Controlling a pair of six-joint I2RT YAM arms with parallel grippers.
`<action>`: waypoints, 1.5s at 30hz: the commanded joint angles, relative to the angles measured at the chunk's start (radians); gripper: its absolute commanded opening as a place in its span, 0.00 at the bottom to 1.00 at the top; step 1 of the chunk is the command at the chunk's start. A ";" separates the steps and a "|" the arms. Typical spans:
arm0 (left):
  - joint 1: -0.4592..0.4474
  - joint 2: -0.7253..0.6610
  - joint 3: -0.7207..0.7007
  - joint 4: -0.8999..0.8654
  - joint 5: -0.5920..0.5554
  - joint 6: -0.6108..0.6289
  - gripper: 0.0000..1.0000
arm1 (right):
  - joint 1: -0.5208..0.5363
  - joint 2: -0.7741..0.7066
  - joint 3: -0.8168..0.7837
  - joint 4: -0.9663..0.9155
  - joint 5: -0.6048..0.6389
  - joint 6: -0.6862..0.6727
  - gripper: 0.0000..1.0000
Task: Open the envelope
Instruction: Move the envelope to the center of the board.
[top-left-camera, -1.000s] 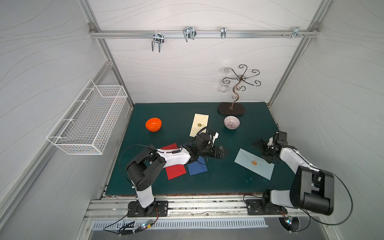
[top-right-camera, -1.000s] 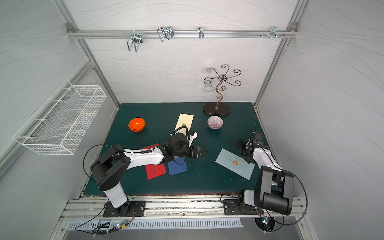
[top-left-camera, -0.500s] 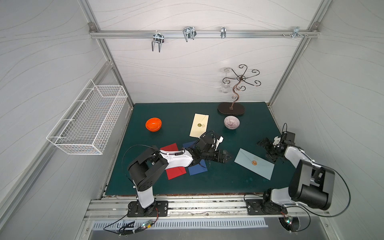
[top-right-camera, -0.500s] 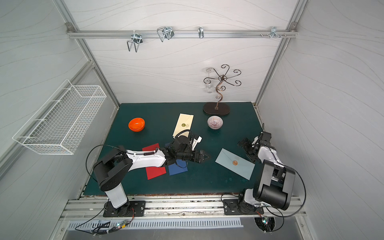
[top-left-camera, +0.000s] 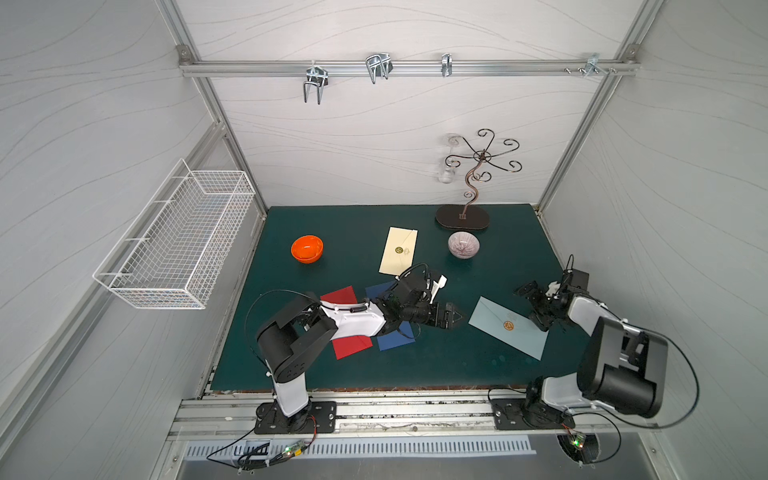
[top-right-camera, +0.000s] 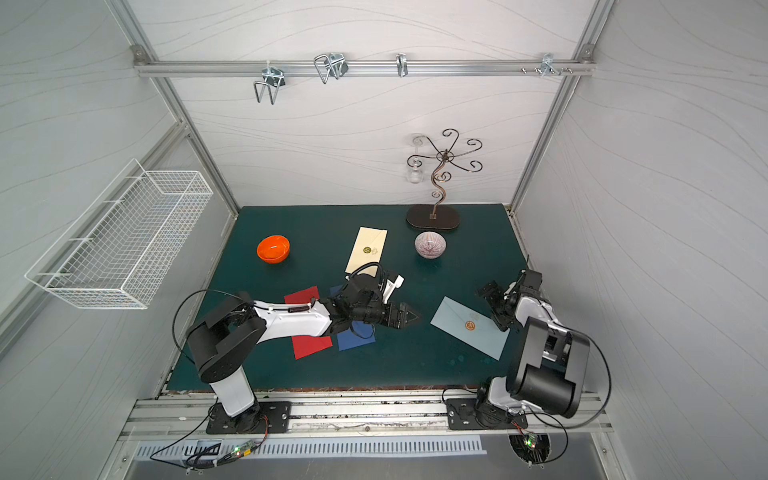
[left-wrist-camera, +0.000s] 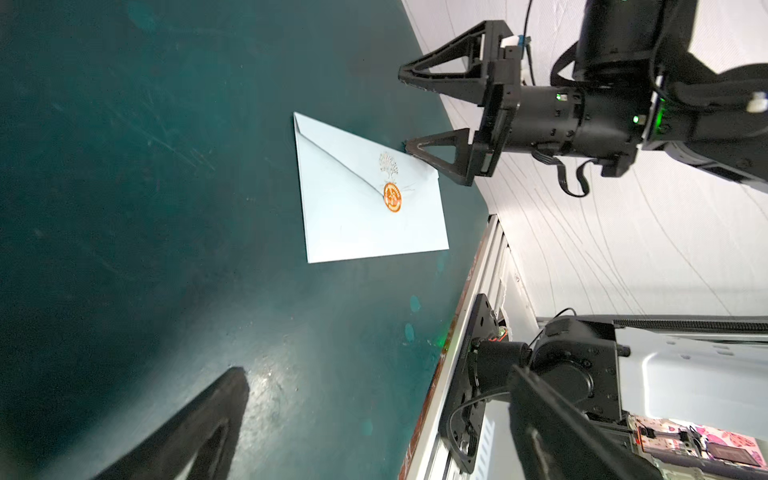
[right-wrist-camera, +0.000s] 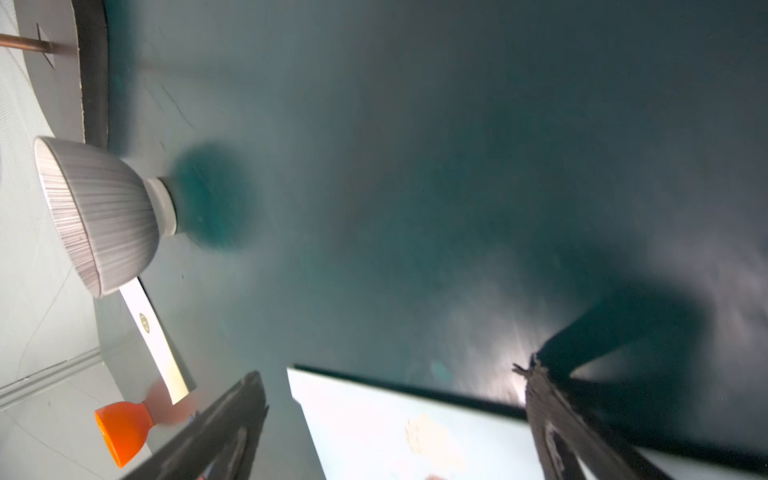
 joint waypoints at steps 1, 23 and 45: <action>-0.016 -0.036 -0.019 0.054 0.024 -0.020 1.00 | 0.043 -0.052 -0.058 -0.112 -0.007 0.073 0.99; -0.005 -0.028 -0.020 -0.056 -0.021 -0.032 0.96 | 0.474 -0.074 -0.120 -0.053 -0.019 0.024 0.99; 0.074 -0.164 -0.033 -0.141 -0.030 -0.134 0.94 | 0.462 -0.112 -0.119 0.055 -0.098 -0.089 0.91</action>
